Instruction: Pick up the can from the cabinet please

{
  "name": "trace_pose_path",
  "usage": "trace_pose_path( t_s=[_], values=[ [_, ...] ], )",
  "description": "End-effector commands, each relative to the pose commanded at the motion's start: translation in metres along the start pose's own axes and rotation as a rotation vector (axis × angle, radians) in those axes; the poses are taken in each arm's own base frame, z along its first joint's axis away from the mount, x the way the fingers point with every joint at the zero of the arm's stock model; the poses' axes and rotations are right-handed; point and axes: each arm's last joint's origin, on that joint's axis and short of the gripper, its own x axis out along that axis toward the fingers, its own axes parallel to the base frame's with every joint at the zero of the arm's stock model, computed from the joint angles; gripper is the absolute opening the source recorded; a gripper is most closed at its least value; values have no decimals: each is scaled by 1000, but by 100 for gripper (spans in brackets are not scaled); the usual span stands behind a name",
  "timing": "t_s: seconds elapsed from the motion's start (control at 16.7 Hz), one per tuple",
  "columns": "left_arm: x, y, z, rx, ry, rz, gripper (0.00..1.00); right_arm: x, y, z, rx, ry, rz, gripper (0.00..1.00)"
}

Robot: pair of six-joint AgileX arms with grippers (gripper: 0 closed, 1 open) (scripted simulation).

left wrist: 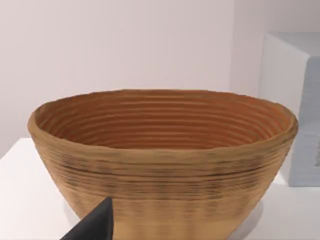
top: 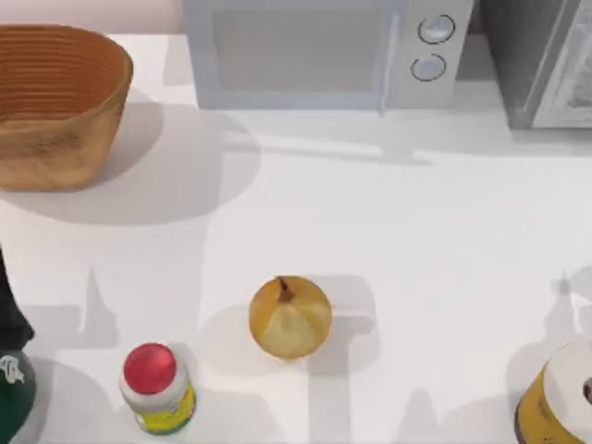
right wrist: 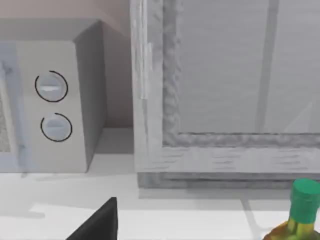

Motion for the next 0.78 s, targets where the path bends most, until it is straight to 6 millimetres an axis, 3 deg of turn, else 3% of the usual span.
trace_pose_path(
  t_s=[0.18,0.36,0.54,0.78],
  values=[
    [0,0,0,0,0,0,100,0,0,3,0,0,-1,100],
    [0,0,0,0,0,0,100,0,1,27,0,-1,-6,100],
    [0,0,0,0,0,0,100,2,2,74,0,2,-10,100],
    [0,0,0,0,0,0,100,20,7,153,-2,14,-9,100]
  ],
)
